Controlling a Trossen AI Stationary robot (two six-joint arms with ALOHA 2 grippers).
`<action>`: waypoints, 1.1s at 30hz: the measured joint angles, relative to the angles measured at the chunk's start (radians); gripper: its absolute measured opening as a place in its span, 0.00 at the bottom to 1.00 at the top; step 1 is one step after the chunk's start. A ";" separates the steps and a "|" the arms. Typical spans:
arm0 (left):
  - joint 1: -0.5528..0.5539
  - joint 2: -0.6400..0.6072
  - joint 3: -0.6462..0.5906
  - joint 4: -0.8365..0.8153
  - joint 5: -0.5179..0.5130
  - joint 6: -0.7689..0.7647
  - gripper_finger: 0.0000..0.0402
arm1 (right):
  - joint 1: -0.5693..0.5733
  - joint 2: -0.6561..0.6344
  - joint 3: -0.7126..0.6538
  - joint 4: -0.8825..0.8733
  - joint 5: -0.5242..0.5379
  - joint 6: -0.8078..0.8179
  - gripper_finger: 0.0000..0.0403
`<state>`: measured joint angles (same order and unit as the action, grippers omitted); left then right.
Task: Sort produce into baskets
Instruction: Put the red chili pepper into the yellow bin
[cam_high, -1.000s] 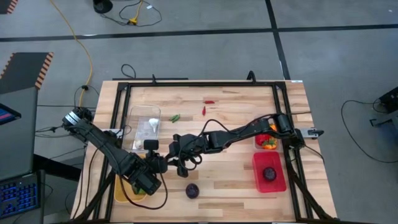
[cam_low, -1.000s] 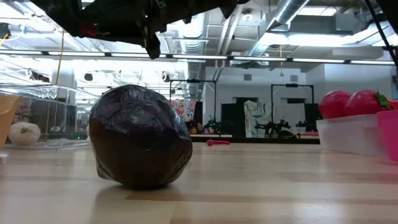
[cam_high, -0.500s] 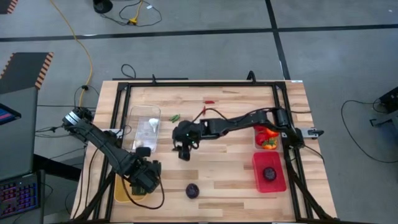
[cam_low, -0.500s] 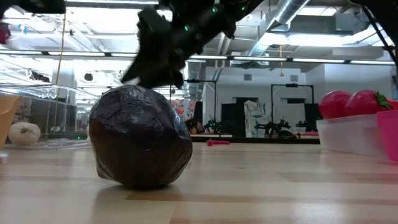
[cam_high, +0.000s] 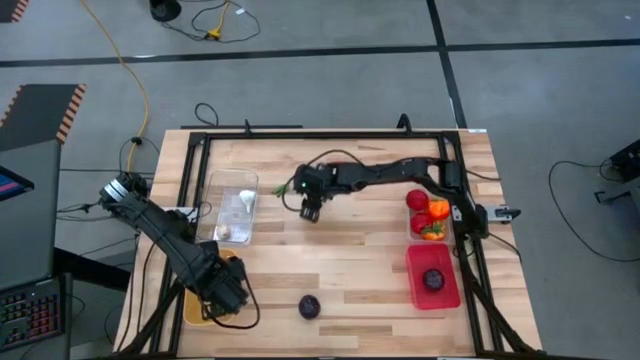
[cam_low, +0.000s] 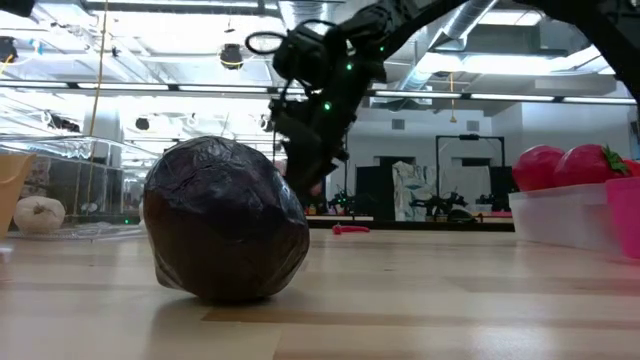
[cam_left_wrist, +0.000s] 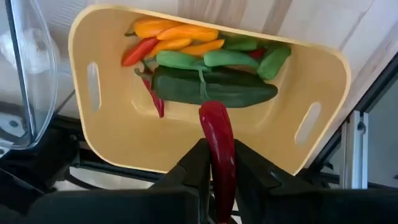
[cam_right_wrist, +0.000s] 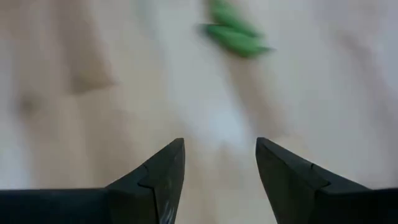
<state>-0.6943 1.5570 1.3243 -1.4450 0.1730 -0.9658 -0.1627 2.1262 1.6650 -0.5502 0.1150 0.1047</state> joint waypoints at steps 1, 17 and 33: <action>-0.002 0.000 0.000 -0.002 -0.001 -0.002 0.10 | -0.014 0.000 0.000 -0.004 0.032 -0.021 0.55; -0.002 0.000 0.000 -0.004 -0.066 0.016 0.42 | -0.239 0.003 0.000 -0.123 0.096 -0.156 0.55; -0.002 0.000 0.000 0.003 -0.109 0.016 0.42 | -0.332 0.020 0.000 -0.179 -0.010 -0.340 0.55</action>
<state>-0.6968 1.5570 1.3243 -1.4418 0.0643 -0.9501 -0.4948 2.1458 1.6646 -0.7292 0.1046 -0.2358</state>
